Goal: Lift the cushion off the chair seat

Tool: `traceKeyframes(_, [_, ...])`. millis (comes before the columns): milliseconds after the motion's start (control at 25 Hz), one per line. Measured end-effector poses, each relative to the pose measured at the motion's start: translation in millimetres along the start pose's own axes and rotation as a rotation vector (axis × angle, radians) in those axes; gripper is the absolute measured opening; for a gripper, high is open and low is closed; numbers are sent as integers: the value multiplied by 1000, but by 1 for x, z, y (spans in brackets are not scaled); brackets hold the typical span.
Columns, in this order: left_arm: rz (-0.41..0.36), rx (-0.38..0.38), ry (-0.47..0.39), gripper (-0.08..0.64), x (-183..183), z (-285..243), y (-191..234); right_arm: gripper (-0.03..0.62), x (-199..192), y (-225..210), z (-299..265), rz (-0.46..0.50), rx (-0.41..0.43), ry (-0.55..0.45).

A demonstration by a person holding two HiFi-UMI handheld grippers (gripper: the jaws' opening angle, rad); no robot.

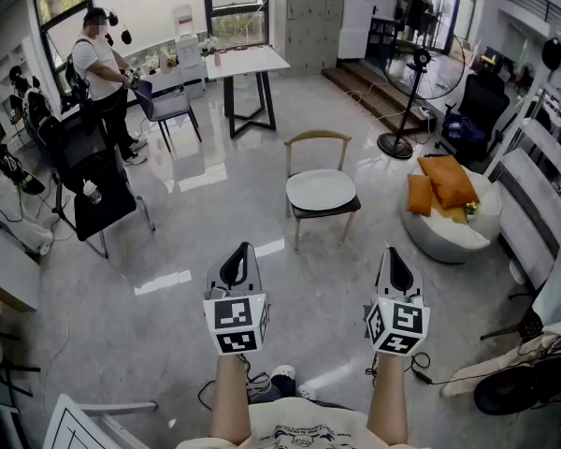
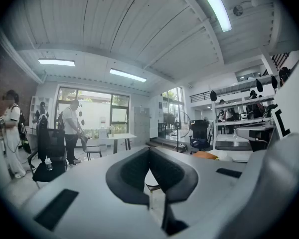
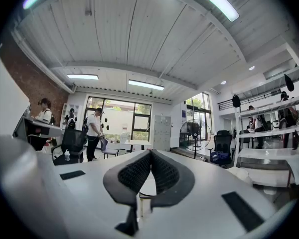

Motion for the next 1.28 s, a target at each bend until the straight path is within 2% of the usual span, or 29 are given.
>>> traceKeyframes(600, [-3, -14, 13, 14, -4, -27, 3, 14, -7, -7, -22, -16, -25, 15])
traceKeyframes(800, [3, 2, 12, 14, -6, -41, 9, 15, -12, -11, -34, -28, -63, 16])
traceKeyframes(880, [11, 6, 18, 14, -7, -53, 13, 48, -14, -13, -45, -34, -65, 20])
traceKeyframes(960, [14, 10, 29, 54, -10, -69, 19, 86, -17, -12, -59, -38, -64, 24])
traceKeyframes(1160, [22, -16, 23, 226, -16, -101, 43, 185, -24, 5, -91, -47, -63, 29])
traceKeyframes(1280, [23, -36, 21, 245, -20, -118, 58, 224, -32, 17, -107, -55, -59, 35])
Point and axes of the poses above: the fingertips, and each gripper's own axes: z backward along the fingers, y to its left, x out of its top, the point moved 5 cm from there along z, backward along the fingers, and after that the axes turned 3 degrees about z, right-handed, at the moved point
